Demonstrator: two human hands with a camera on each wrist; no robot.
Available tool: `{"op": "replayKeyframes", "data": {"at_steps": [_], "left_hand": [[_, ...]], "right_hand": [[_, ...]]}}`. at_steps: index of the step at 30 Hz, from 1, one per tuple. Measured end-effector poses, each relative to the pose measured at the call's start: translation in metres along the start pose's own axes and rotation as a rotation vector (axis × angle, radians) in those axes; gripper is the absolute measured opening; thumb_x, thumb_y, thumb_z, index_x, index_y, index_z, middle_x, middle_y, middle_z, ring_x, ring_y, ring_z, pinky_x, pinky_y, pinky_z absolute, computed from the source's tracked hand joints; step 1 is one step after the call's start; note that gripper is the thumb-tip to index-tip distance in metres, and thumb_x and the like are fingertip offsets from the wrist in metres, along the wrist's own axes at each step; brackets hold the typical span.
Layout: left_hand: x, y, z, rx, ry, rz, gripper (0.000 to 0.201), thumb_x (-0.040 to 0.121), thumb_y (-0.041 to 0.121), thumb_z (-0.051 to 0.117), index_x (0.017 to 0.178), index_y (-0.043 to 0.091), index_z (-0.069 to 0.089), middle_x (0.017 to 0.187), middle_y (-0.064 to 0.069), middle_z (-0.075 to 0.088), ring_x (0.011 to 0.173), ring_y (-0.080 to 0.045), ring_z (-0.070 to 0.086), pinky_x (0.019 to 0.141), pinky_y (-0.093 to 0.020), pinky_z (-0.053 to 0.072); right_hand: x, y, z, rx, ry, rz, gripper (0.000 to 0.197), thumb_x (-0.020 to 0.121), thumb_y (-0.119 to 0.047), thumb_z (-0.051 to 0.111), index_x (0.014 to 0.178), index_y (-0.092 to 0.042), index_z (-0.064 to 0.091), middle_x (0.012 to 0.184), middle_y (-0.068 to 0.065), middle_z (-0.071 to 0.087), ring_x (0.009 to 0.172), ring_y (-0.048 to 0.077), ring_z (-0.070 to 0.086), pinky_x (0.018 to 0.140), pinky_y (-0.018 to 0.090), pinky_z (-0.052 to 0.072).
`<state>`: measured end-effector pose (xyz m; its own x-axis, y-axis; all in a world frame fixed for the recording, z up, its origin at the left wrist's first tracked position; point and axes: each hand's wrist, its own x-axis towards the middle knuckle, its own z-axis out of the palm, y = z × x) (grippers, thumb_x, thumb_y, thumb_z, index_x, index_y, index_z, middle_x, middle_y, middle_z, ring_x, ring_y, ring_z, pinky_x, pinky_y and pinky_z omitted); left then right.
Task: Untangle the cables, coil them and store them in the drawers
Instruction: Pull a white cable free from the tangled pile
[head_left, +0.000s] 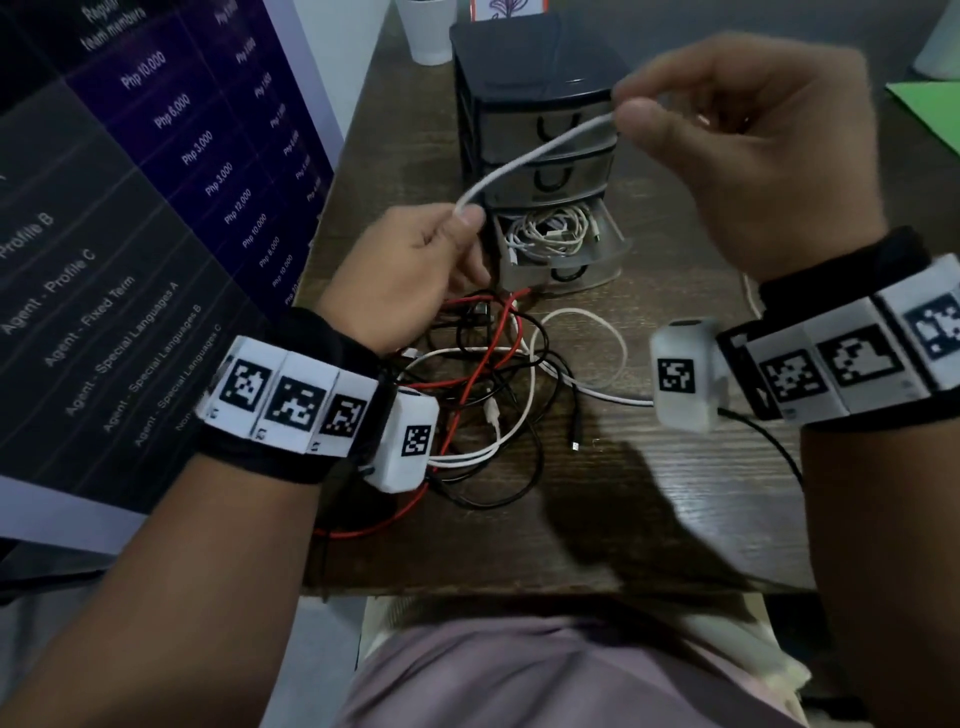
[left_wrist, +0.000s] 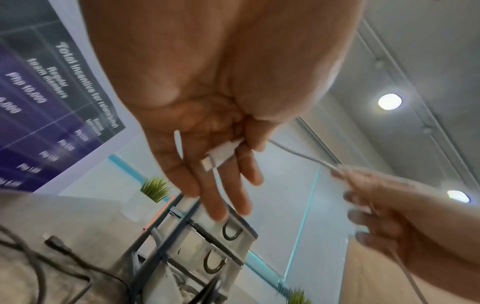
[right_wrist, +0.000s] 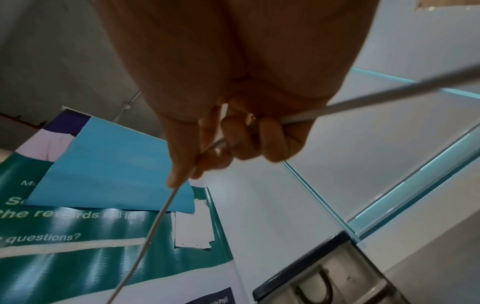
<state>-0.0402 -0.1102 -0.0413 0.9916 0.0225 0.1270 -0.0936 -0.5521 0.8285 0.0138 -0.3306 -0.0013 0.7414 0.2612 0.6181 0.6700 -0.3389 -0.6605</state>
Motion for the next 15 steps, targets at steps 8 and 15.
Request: {"op": "replayKeyframes", "data": {"at_steps": [8,15], "left_hand": [[-0.009,0.008,-0.01,-0.186,0.083,0.087,0.047,0.088,-0.013,0.049,0.123,0.016,0.058,0.099,-0.003,0.061,0.067,0.001,0.055,0.057,-0.014,0.043],[-0.013,0.048,0.026,-0.44,0.111,0.141,0.022,0.104,0.021,0.045,0.095,0.015,0.063,0.058,0.017,0.052,0.045,0.005,0.046,0.045,-0.009,0.034]], "right_hand": [[0.003,-0.005,-0.003,-0.06,-0.116,0.088,0.016,0.085,-0.032,0.073,0.1,-0.03,0.073,0.081,-0.01,0.07,0.071,-0.004,0.058,0.068,0.012,0.042],[-0.01,-0.019,0.033,0.016,-0.258,0.029,0.029,0.078,-0.018,0.077,0.096,-0.02,0.055,0.079,-0.008,0.061,0.065,0.004,0.054,0.058,0.026,0.046]]}}
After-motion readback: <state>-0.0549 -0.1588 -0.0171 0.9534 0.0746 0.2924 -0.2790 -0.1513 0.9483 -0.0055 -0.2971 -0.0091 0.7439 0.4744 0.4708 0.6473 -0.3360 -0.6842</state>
